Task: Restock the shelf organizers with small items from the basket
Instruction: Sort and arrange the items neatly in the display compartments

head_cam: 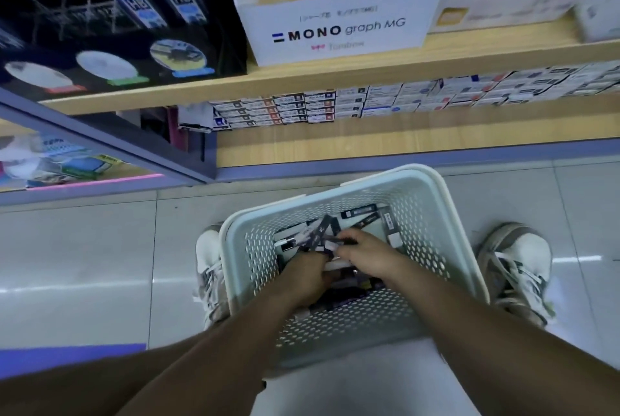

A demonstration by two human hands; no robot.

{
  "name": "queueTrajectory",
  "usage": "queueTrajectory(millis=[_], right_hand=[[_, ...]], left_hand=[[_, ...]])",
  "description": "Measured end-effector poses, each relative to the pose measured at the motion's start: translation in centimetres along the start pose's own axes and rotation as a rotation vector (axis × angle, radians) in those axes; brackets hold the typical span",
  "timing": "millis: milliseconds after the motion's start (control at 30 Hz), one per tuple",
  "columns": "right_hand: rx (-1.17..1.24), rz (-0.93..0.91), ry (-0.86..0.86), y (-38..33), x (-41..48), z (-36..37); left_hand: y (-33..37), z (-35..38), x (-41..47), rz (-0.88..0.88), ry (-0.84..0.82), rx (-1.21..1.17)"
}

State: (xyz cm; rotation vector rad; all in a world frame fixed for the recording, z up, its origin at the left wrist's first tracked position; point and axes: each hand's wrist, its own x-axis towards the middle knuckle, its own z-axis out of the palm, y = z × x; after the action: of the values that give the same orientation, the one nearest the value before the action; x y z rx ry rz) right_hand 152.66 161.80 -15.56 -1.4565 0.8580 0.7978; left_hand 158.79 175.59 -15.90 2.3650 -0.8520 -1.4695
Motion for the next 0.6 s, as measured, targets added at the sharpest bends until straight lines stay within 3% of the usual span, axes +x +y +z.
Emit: queueTrajectory(millis=[200,433,600], right_hand=[[0.558,-0.014,0.1,-0.7,-0.3,0.0],[0.671,-0.033,0.21,-0.7,-1.4,-0.7],[0.719,-0.091,0.116,-0.9,-4.3,-1.6]], left_hand=[[1.2,-0.8,0.0,-0.131,0.075,-0.414],[1.9,-2.0,-1.7,-0.153,0.073,-0.66],[3.0,-4.2,-4.4,-0.2,0.191,-1.113]])
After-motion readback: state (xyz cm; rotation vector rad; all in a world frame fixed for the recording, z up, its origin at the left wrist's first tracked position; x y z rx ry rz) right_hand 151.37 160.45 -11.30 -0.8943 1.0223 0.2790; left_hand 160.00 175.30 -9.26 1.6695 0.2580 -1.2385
